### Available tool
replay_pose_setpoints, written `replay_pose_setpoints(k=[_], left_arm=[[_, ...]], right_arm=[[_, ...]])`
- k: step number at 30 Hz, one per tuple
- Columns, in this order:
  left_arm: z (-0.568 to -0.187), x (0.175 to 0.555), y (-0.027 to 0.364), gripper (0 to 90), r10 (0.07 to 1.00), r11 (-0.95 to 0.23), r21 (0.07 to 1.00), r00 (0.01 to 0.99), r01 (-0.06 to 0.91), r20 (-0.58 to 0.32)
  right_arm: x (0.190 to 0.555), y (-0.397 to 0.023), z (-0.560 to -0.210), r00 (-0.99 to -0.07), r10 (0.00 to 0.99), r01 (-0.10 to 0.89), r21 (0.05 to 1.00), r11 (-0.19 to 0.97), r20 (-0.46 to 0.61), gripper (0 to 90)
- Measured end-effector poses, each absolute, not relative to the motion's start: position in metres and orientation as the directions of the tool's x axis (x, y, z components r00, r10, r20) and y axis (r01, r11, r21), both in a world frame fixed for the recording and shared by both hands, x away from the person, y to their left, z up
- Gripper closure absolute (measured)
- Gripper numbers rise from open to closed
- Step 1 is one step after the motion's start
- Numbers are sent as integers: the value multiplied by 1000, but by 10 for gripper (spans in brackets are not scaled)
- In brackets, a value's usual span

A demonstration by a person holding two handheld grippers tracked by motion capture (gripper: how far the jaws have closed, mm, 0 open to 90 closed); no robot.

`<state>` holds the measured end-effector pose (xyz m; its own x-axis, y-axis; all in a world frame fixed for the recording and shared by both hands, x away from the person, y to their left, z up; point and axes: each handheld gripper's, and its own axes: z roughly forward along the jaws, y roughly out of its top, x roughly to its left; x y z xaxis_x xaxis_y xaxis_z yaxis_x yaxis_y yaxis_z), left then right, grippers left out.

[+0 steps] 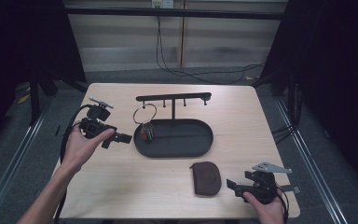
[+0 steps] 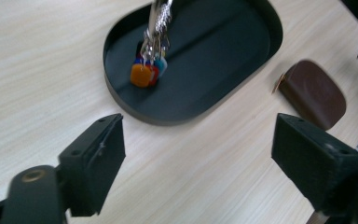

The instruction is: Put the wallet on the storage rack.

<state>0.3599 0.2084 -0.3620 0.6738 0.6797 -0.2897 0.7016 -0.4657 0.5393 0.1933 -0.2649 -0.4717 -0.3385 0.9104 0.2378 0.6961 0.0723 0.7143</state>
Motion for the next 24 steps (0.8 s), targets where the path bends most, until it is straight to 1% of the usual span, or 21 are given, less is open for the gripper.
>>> replay_pose_setpoints(k=[1, 5, 6, 7, 12, 13, 16, 18, 21, 23, 24], left_arm=[[-369, 358, 210, 190, 672, -459, 532, 669, 712, -316], [-380, 352, 214, 181, 665, -450, 542, 672, 710, -327], [-380, 352, 214, 176, 665, -450, 542, 672, 710, -327], [-385, 348, 215, 167, 684, -429, 546, 653, 720, -323], [-399, 342, 217, 168, 689, -414, 552, 646, 724, -330], [-405, 337, 220, 168, 674, -422, 567, 663, 707, -326], [-412, 332, 222, 166, 682, -400, 581, 654, 708, -328], [-424, 326, 224, 166, 695, -382, 580, 637, 719, -332], [-430, 323, 224, 169, 687, -404, 583, 654, 705, -316], [-435, 315, 227, 174, 672, -392, 611, 668, 687, -319], [-436, 312, 228, 174, 671, -389, 622, 671, 680, -314]], right_arm=[[194, -265, -472, -334, 912, 699, 712, 69, 239, 154], [194, -265, -472, -332, 913, 698, 713, 71, 235, 168], [194, -265, -472, -332, 913, 698, 713, 71, 235, 168], [194, -265, -472, -327, 916, 699, 712, 68, 233, 172], [195, -265, -473, -327, 915, 709, 701, 72, 237, 175], [195, -264, -473, -327, 912, 714, 697, 67, 248, 175], [196, -265, -474, -333, 906, 720, 691, 64, 263, 175], [196, -265, -473, -335, 900, 725, 686, 56, 279, 175], [197, -265, -473, -333, 897, 726, 686, 47, 291, 167], [198, -265, -471, -327, 894, 732, 681, 34, 307, 145], [198, -264, -471, -335, 891, 732, 680, 41, 307, 148]])
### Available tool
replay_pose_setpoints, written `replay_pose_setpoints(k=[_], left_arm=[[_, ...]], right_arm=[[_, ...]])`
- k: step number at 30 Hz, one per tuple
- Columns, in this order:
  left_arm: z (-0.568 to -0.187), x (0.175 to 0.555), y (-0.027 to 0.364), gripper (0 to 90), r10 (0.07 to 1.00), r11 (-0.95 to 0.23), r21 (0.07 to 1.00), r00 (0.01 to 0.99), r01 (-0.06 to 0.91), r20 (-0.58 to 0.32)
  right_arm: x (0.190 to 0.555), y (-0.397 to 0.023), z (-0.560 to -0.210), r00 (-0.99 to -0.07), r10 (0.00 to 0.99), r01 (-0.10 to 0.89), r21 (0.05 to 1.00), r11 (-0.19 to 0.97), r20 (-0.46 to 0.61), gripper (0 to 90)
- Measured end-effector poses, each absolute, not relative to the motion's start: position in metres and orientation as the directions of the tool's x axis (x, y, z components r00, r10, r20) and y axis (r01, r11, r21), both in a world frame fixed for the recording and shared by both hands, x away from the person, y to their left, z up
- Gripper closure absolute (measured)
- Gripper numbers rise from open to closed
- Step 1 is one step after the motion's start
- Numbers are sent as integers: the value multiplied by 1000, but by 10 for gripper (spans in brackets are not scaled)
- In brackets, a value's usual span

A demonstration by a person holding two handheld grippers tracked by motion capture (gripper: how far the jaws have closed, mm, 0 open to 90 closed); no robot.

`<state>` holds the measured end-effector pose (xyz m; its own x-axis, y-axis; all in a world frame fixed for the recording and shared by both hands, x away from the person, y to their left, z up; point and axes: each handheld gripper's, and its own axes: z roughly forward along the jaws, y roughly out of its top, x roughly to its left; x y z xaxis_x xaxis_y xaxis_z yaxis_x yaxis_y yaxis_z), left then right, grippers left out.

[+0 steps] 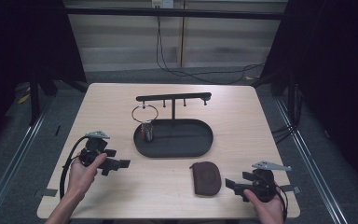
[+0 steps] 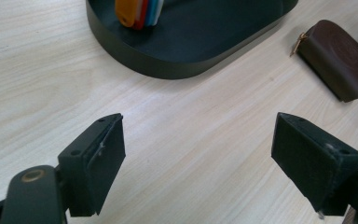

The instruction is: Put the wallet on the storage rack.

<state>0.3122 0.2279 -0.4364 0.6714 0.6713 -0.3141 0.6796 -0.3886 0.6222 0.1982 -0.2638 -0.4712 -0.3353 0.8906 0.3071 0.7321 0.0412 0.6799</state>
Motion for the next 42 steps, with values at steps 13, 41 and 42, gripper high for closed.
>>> replay_pose_setpoints(k=[13, 41, 42], left_arm=[[-460, 273, 263, 182, 685, -310, 654, 639, 691, -350], [-476, 250, 263, 193, 635, -338, 634, 666, 695, -392], [-476, 250, 262, 193, 634, -340, 632, 666, 696, -393]], right_arm=[[200, -262, -457, -300, 899, 742, 670, 10, 318, 232], [253, -231, -438, -292, 890, 898, 422, 128, 350, 219], [257, -228, -439, -289, 887, 913, 381, 144, 359, 216]])
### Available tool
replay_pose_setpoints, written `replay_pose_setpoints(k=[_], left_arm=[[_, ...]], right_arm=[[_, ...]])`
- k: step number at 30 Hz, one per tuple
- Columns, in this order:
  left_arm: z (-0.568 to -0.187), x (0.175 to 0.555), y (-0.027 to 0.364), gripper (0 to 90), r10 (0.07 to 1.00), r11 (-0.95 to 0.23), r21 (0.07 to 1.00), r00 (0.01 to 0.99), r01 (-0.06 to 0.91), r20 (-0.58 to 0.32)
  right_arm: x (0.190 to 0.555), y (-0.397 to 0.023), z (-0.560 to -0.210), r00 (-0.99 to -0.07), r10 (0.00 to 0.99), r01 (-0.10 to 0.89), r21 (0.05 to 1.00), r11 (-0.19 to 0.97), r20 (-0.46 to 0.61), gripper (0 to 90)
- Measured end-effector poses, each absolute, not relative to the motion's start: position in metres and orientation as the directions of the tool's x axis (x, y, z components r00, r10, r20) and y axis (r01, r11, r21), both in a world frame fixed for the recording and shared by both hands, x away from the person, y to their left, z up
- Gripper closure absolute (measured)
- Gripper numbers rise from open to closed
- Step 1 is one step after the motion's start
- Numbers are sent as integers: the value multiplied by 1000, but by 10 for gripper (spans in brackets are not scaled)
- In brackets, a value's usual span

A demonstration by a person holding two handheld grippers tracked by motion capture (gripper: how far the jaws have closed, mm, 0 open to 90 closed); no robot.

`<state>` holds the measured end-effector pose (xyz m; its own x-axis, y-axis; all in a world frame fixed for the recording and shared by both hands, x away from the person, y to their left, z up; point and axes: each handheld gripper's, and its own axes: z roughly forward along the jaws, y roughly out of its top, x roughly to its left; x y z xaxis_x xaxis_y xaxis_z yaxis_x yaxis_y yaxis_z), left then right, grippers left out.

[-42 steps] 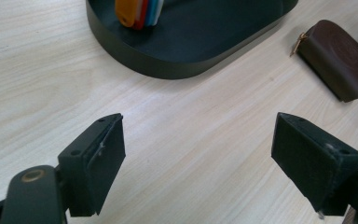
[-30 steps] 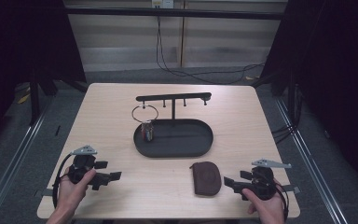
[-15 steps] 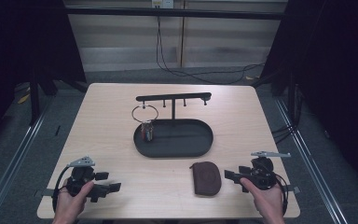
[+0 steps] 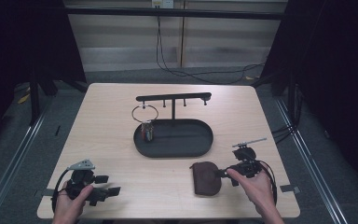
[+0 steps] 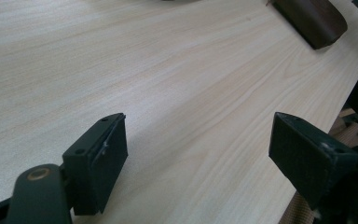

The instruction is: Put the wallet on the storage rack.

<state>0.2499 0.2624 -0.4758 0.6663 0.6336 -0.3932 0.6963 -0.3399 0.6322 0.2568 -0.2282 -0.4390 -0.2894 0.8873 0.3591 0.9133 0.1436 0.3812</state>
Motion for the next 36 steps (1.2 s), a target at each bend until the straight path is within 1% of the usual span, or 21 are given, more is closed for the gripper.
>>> replay_pose_setpoints(k=[6, 7, 8, 9, 13, 16, 18, 24, 31, 33, 35, 36], left_arm=[[-477, 251, 259, 193, 623, -359, 620, 674, 697, -397], [-477, 251, 259, 194, 623, -359, 620, 674, 697, -397], [-477, 250, 257, 195, 616, -371, 620, 683, 692, -393], [-477, 250, 256, 197, 613, -373, 619, 684, 691, -394], [-477, 248, 255, 197, 613, -375, 620, 686, 689, -391], [-476, 249, 257, 198, 608, -365, 625, 685, 690, -401], [-476, 250, 259, 204, 610, -367, 625, 686, 689, -397], [-475, 250, 259, 204, 607, -371, 626, 689, 686, -396], [-475, 249, 258, 204, 610, -367, 627, 687, 687, -395], [-475, 249, 258, 204, 608, -367, 628, 688, 686, -397], [-475, 249, 259, 204, 606, -366, 628, 687, 687, -400], [-475, 250, 260, 204, 600, -370, 626, 691, 686, -403]], right_arm=[[268, -220, -444, -301, 891, 932, 302, 201, 339, 213], [268, -220, -444, -301, 891, 932, 302, 201, 339, 213], [271, -215, -444, -304, 893, 938, 268, 219, 333, 229], [272, -213, -445, -312, 893, 938, 256, 235, 324, 237], [281, -208, -447, -300, 899, 947, 210, 242, 318, 270], [284, -205, -448, -289, 907, 952, 194, 237, 306, 279], [285, -198, -447, -281, 913, 957, 154, 245, 294, 287], [289, -190, -447, -286, 918, 956, 147, 254, 274, 289], [291, -187, -453, -271, 918, 961, 140, 240, 290, 281], [292, -184, -459, -267, 923, 963, 118, 243, 276, 256], [293, -184, -460, -264, 920, 964, 117, 239, 289, 273], [293, -184, -460, -259, 917, 966, 110, 236, 302, 296]])
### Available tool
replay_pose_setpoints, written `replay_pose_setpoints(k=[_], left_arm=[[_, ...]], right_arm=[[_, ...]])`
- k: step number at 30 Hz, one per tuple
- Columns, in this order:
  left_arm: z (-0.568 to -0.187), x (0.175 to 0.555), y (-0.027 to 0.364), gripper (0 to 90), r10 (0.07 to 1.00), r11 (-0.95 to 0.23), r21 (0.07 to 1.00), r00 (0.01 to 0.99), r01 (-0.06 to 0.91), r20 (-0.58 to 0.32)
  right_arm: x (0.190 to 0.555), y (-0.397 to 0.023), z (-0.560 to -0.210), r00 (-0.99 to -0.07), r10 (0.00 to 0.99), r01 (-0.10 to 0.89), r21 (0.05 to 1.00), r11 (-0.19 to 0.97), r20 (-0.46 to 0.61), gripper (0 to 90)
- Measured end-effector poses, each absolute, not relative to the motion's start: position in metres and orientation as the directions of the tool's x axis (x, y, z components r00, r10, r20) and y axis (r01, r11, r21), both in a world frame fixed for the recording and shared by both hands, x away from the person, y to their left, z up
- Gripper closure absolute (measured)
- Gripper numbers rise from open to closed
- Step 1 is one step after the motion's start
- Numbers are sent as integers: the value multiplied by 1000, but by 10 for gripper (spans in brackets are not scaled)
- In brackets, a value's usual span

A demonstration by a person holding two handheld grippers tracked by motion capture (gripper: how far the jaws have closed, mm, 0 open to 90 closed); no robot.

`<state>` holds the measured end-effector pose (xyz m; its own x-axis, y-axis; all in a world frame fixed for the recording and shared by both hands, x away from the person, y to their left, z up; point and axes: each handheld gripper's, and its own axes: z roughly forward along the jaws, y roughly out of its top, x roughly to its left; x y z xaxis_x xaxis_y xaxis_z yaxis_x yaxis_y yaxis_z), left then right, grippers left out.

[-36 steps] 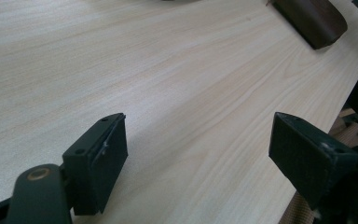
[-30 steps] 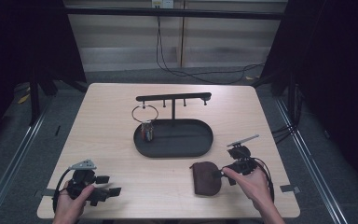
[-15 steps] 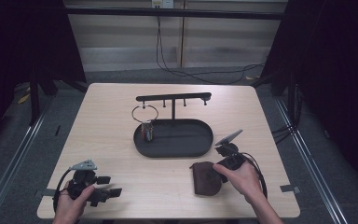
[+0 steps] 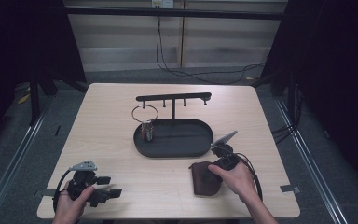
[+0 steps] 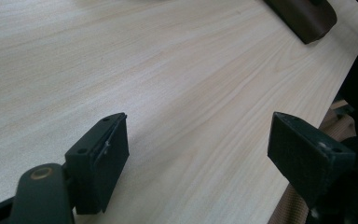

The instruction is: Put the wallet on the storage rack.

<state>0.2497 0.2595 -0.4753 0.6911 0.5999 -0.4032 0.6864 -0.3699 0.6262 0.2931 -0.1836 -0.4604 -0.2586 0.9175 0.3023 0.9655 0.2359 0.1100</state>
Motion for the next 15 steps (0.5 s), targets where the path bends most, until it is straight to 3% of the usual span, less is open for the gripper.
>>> replay_pose_setpoints(k=[13, 15], left_arm=[[-476, 248, 259, 204, 603, -372, 622, 689, 689, -403], [-476, 248, 259, 204, 604, -372, 622, 688, 689, -402]], right_arm=[[293, -186, -461, -278, 899, 960, 132, 247, 339, 402], [294, -191, -459, -269, 893, 962, 143, 232, 361, 527]])
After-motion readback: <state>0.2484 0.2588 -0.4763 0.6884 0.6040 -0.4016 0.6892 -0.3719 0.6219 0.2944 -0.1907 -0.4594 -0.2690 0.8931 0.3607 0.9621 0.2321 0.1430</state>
